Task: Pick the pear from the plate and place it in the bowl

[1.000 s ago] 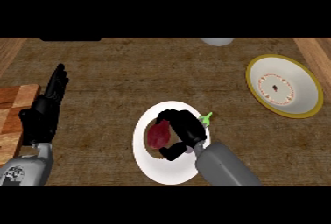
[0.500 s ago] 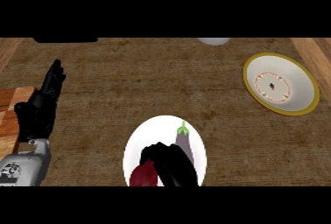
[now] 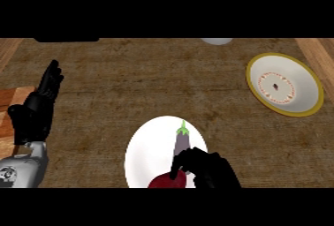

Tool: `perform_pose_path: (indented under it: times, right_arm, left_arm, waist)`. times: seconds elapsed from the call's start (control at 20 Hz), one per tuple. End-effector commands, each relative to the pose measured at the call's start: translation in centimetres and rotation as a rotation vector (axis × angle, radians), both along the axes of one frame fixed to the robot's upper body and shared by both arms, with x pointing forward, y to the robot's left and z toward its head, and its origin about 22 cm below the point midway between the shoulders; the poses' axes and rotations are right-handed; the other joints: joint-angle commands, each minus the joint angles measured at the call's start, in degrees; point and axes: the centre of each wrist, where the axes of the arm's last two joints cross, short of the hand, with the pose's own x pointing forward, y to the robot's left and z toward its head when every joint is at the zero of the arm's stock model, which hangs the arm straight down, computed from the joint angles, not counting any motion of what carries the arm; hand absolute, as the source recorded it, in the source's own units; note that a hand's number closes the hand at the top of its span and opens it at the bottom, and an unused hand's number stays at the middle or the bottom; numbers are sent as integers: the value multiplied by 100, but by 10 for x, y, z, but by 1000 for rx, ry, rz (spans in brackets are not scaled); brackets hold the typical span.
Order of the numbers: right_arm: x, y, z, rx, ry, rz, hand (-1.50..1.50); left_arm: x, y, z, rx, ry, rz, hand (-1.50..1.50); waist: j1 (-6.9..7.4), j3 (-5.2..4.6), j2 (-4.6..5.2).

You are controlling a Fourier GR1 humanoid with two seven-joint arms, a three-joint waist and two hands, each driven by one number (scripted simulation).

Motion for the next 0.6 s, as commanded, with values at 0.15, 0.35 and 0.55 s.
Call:
perform_pose_path:
  times: [0.15,0.35,0.55]
  right_arm:
    - [18,-58,38,39,-81,-218,150]
    - [49,-104,26,98,-113,-291,150]
    - [72,-135,33,145,-144,-348,150]
  left_arm:
    - [3,-12,-1,4,6,-19,0]
    - [-4,-16,6,2,-10,-42,0]
    - [1,-3,1,-11,-1,-26,0]
  waist:
    - [88,3,45]
    - [132,9,50]
    - [113,5,48]
